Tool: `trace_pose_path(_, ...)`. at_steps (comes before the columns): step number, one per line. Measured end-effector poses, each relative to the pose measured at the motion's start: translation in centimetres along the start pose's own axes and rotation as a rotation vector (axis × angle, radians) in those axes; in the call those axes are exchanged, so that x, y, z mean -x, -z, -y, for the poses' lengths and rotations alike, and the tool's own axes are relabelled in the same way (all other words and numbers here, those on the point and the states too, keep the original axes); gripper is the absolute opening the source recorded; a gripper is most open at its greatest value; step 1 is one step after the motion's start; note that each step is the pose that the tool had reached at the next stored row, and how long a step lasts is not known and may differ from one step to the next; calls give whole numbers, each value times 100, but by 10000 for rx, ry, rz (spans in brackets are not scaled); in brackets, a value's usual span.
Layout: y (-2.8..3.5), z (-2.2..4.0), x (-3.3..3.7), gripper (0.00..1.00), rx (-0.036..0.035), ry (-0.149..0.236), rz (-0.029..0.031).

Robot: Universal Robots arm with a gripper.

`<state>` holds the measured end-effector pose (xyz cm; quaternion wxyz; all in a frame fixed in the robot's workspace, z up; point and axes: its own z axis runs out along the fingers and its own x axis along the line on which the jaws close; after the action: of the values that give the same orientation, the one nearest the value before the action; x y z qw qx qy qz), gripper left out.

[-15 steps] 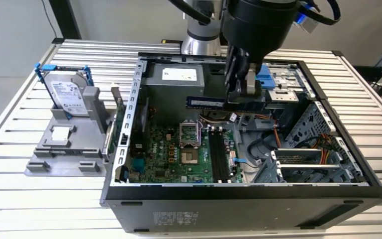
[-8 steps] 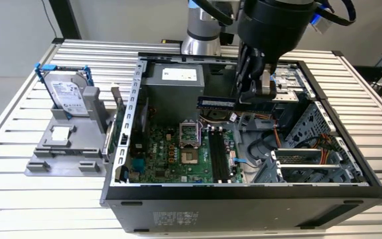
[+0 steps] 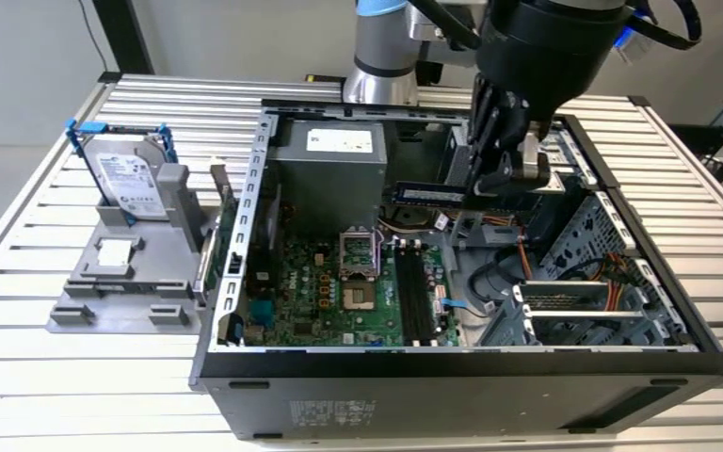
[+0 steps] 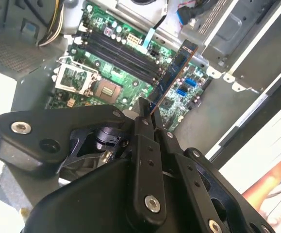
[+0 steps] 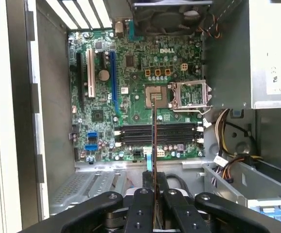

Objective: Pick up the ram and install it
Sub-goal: 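Pick up the ram and move it above insertion slot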

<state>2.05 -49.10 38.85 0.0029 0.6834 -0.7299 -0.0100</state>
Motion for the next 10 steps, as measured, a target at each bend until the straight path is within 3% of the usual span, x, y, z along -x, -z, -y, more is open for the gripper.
trace_pose_path(4,1,70,31,0,-1,0,1)
trace_pose_path(10,1,122,99,0,0,0,0)
